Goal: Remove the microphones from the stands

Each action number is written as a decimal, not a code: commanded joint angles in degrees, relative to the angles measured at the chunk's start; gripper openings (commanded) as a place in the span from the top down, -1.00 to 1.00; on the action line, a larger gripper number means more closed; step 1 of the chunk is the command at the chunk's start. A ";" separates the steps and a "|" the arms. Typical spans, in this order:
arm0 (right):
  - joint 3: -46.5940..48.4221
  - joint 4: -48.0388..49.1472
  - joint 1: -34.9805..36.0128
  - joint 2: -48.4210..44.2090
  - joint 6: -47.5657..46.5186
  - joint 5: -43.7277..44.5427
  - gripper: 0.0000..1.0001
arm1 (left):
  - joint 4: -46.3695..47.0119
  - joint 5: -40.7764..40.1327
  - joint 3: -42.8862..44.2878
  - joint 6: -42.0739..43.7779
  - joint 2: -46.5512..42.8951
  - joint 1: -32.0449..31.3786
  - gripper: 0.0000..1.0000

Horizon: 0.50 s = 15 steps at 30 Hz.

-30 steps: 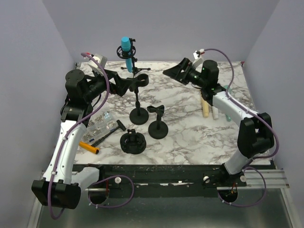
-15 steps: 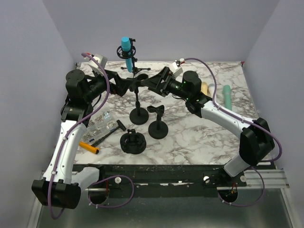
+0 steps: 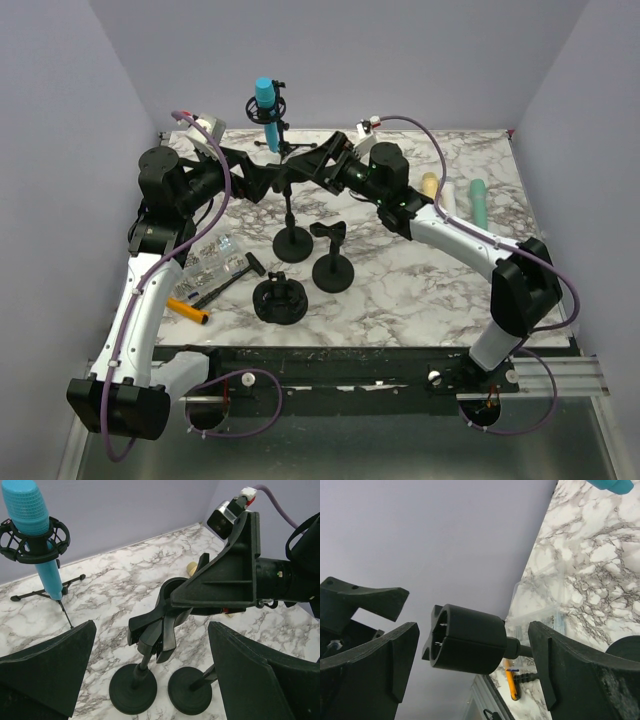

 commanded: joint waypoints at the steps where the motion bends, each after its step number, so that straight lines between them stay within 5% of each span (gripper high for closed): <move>1: 2.14 -2.97 2.32 2.46 -3.52 3.58 -0.95 | -0.13 -1.24 -0.06 -0.13 -0.02 -0.20 -0.97; 15: -10.07 -7.98 4.21 0.76 -8.82 12.61 -0.87 | 0.40 0.80 0.43 -1.62 1.25 0.31 -0.97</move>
